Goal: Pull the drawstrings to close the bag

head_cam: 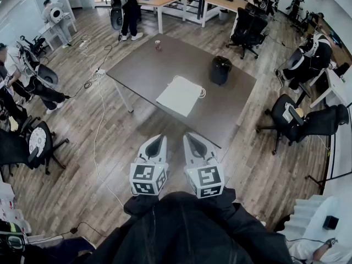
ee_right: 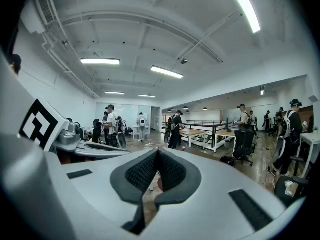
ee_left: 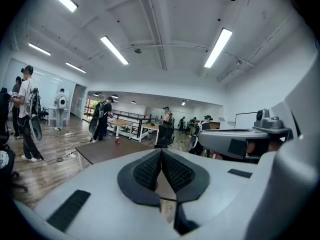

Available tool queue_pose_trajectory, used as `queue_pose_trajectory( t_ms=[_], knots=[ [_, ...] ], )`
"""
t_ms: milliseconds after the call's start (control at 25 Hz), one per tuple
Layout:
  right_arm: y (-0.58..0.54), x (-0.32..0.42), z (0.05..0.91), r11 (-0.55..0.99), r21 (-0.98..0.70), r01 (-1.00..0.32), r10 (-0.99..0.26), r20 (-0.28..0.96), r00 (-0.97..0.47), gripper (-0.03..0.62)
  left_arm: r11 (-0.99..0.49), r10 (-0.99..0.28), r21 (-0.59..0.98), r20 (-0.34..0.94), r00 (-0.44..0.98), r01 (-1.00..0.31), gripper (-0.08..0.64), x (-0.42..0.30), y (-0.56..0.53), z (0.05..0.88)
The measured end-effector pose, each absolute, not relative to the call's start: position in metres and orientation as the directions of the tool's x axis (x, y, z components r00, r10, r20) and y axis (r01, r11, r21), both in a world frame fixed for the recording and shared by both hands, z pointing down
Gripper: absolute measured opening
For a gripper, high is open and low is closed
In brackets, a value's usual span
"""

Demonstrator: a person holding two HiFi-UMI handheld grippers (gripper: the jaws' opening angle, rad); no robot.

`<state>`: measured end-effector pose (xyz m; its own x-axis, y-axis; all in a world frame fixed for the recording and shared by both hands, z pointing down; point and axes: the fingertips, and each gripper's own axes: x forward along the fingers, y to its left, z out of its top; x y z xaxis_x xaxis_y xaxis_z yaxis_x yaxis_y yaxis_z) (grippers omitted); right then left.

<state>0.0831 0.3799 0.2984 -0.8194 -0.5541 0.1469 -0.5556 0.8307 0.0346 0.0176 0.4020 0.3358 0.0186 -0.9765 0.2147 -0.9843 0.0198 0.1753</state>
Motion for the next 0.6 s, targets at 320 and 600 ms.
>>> queue_pose_trajectory(
  t_ms=[320,600],
  knots=[
    [0.387,0.072,0.298,0.831,0.050,-0.554,-0.555,0.143,-0.819,0.021,0.024,-0.978,0.172,0.208,0.012,-0.985,0.032,0.007,0.408,0.335],
    [0.395,0.069,0.303,0.840,0.039,-0.541,-0.541,0.150,-0.828,0.021,0.026,-0.976,0.181,0.217,0.014,-0.983,0.032,0.005,0.416,0.339]
  ],
)
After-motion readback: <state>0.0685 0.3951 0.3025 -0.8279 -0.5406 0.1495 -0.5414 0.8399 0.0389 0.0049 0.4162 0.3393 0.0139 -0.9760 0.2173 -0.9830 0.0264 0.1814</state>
